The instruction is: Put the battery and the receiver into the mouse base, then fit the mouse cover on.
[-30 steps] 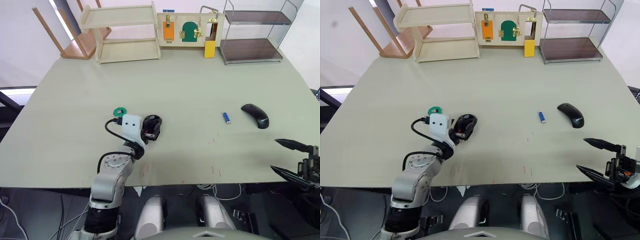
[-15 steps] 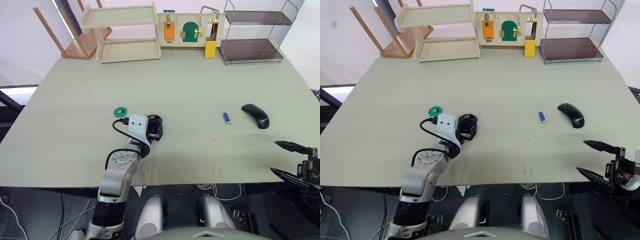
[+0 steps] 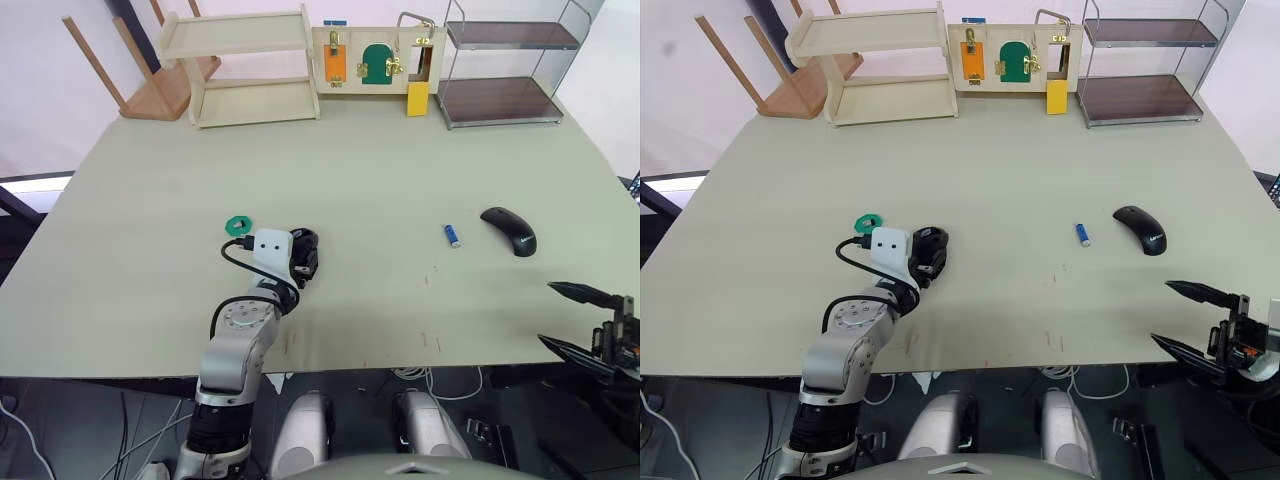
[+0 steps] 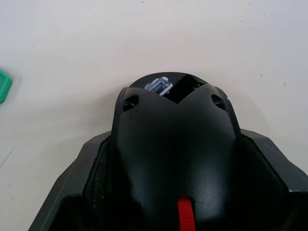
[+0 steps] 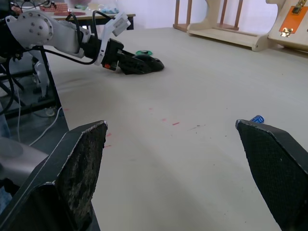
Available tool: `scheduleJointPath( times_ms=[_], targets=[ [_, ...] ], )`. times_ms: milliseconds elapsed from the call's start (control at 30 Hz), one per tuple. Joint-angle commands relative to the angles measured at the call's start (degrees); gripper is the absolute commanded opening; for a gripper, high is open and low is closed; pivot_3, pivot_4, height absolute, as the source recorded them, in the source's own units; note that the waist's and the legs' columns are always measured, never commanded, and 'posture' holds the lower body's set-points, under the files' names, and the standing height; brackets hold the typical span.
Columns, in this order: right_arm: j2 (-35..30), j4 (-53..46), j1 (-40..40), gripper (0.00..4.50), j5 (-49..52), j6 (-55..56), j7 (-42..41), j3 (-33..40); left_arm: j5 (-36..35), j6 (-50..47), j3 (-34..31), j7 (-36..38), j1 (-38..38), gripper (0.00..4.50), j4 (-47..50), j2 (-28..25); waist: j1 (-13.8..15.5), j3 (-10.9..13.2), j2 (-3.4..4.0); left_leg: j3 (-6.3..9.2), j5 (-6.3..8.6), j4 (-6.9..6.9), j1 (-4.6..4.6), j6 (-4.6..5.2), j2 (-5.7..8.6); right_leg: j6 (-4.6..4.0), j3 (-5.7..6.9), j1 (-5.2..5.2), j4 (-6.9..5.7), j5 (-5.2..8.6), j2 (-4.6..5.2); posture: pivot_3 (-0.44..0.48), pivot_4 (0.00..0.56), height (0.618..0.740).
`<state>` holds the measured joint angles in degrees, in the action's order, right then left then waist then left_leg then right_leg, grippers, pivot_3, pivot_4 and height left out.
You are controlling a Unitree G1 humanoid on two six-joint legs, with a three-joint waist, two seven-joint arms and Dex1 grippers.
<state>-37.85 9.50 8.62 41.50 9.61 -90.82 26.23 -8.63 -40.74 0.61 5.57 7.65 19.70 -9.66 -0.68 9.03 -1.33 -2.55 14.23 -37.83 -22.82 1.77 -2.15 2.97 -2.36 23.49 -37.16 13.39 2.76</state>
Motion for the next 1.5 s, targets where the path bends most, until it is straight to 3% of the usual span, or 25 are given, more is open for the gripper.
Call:
scheduleJointPath(
  times_ms=[33, 267, 400, 600, 933, 1500],
  targets=[
    [0.14, -0.97, -0.04, 4.50, 0.49, 0.87, -0.11, 1.16, 0.06, 2.11, 1.22, 6.34, -0.33, 2.98, 2.10, -5.60, -0.01, 0.00, 0.00, 0.00, 0.00, 0.00, 0.00, 0.00, 0.00, 0.00, 0.00, 0.00, 0.00, 0.00, 0.00, 0.000, 0.150, 0.740],
    [0.44, -1.30, -0.47, 4.50, 0.33, 0.73, 0.08, 0.71, -6.12, 5.95, 0.61, 25.50, 1.96, 2.98, 2.79, -19.54, 0.09, 0.02, -0.02, -0.03, 0.00, 0.00, -0.01, 0.00, -0.03, -0.02, 0.00, 0.03, -0.02, 0.00, 0.01, 0.000, 0.150, 0.740],
    [0.43, -2.05, -1.01, 4.50, 0.59, 0.05, 0.08, 0.17, -7.48, 13.67, 5.12, 42.19, 8.52, 2.98, -2.52, -26.93, 0.38, 0.01, 0.01, -0.03, 0.00, -0.01, -0.05, 0.00, -0.02, -0.02, 0.04, 0.03, 0.02, 0.00, 0.03, 0.000, 0.150, 0.740],
    [-0.52, -4.27, -0.20, 4.50, 0.70, -0.65, -1.02, 0.19, -8.72, 16.96, 12.22, 57.10, 18.56, 2.98, -9.41, -27.89, 0.38, 0.03, 0.00, -0.05, 0.00, 0.00, -0.07, 0.00, -0.01, 0.00, 0.03, 0.02, 0.05, 0.00, 0.00, 0.000, 0.150, 0.740],
    [-0.96, -6.38, -0.72, 4.50, 0.69, -1.44, -1.22, -1.11, -2.42, 18.74, 22.64, 60.53, 24.89, 2.98, -16.56, -21.67, 0.09, 0.04, -0.01, -0.03, 0.00, -0.04, -0.09, 0.01, -0.01, 0.12, 0.00, 0.01, 0.07, -0.05, -0.04, 0.000, 0.150, 0.740],
    [-2.39, -10.69, 0.27, 4.50, 0.51, -5.63, -1.47, -3.01, 3.45, 21.29, 25.32, 61.28, 23.50, 2.98, -21.02, -20.03, 0.10, 0.04, -0.01, -0.01, 0.00, -0.17, -0.13, 0.01, -0.02, 0.11, -0.02, 0.01, 0.04, -0.06, -0.05, 0.000, 0.150, 0.740]
  ],
)
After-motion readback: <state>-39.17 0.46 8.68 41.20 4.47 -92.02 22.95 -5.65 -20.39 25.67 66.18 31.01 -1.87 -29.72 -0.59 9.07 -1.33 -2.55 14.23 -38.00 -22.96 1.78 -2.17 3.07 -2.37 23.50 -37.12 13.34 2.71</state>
